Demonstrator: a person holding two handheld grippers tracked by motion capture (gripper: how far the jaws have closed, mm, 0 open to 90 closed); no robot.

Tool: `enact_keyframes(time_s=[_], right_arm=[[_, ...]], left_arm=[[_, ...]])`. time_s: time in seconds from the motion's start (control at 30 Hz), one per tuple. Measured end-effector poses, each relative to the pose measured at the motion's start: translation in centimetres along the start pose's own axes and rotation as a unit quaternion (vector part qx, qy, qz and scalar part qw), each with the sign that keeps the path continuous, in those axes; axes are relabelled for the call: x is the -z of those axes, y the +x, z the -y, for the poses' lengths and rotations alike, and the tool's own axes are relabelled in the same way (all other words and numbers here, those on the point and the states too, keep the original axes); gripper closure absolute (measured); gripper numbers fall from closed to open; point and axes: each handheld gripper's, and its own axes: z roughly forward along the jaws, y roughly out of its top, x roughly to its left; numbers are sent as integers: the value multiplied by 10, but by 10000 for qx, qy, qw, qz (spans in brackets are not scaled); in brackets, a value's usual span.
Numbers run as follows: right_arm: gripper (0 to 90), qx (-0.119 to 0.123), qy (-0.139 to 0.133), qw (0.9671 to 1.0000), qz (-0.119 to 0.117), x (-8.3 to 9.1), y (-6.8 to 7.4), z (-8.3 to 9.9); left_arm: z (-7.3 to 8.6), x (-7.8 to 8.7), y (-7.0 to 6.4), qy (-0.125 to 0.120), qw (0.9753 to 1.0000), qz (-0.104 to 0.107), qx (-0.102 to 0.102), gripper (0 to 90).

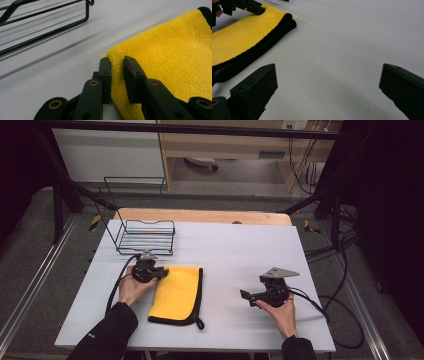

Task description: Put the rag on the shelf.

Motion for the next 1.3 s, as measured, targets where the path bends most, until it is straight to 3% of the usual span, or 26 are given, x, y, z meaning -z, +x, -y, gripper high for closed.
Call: enact_keyframes(time_s=[0.2,0.43,0.5,0.7,0.87,1.07,1.2,1.3], right_arm=[[30,55,-57,10000,-40,-17,14,-16],[36,-12,21,10000,-80,-53,36,-38],[42,12,51,9999,-106,-65,42,-43],[66,0,177,9998,-64,-100,59,-57],[102,-45,296,9995,-39,-125,69,-64],[193,-33,421,9991,46,-143,72,-64],[321,-17,529,9984,183,-151,70,-59],[407,-134,553,9983,80,-152,70,-58]], left_arm=[[-1,0,-1,-1,10000,-19,-38,778],[-2,0,-6,7,9998,-179,-104,793],[-2,0,-6,24,9995,-196,-258,793],[-3,-1,-7,66,9997,-191,-113,801],[-5,-1,-8,132,9996,-214,-118,806],[-5,-1,-7,122,9997,-187,-131,805],[-4,-1,-6,105,9996,-179,-210,804],[-4,-1,-7,88,9994,-191,-260,802]])
